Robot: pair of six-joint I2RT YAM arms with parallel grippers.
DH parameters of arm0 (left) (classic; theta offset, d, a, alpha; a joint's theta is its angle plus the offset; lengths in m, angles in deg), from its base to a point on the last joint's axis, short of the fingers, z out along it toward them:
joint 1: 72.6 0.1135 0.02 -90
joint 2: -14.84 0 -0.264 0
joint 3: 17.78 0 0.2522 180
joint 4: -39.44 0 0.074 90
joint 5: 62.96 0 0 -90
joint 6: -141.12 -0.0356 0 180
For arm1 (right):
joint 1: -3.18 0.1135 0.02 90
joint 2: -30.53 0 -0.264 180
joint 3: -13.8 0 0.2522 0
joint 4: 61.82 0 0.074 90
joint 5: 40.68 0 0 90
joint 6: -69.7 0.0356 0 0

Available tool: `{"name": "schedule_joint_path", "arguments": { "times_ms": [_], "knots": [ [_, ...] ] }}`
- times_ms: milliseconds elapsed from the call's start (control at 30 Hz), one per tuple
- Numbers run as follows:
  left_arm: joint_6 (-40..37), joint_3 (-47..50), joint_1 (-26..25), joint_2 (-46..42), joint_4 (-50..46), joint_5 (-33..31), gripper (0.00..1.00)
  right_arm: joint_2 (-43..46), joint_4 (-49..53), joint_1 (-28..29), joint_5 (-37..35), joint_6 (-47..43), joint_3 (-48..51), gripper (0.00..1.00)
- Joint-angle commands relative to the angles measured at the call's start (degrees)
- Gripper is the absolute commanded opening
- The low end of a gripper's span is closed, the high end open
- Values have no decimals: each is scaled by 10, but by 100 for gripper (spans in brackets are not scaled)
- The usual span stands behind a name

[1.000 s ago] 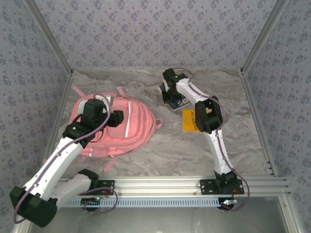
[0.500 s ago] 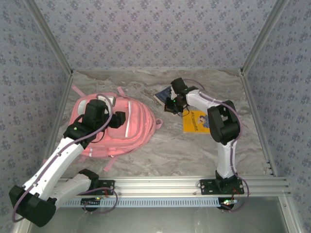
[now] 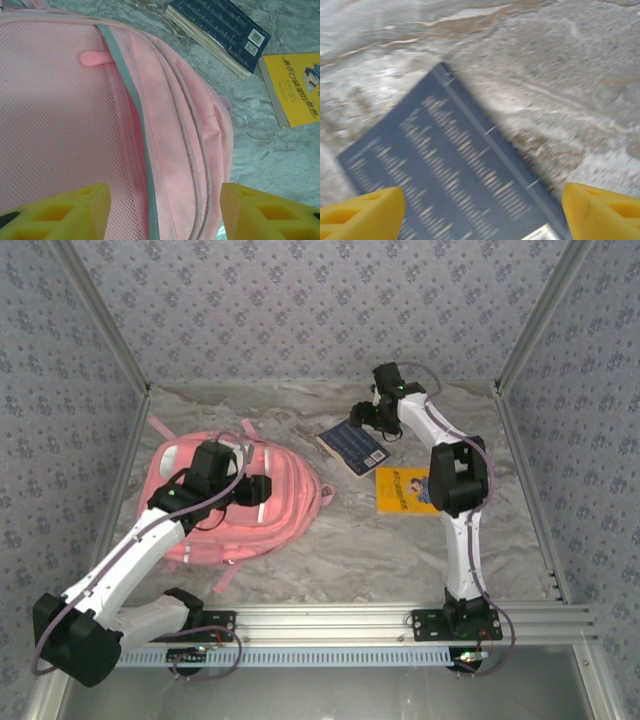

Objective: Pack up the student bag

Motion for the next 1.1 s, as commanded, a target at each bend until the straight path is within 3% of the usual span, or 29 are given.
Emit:
{"name": "schedule_joint_path", "arguments": {
  "times_ms": [0,333,800,933,1067],
  "knots": [
    [-11,-10,-3,-4,6,16,60,-52,107,-2,-32,-54,-53,85],
    [-17,-12,-2,4,10,20,60,-71,117,9,49,-89,-46,83],
    [-14,-12,-3,13,3,12,60,70,2,63,117,-133,178,77],
    [-15,-13,-3,21,3,12,60,69,-14,49,119,-95,176,75],
    [-17,-14,-2,31,1,2,60,60,-75,5,198,-25,183,73]
  ]
}}
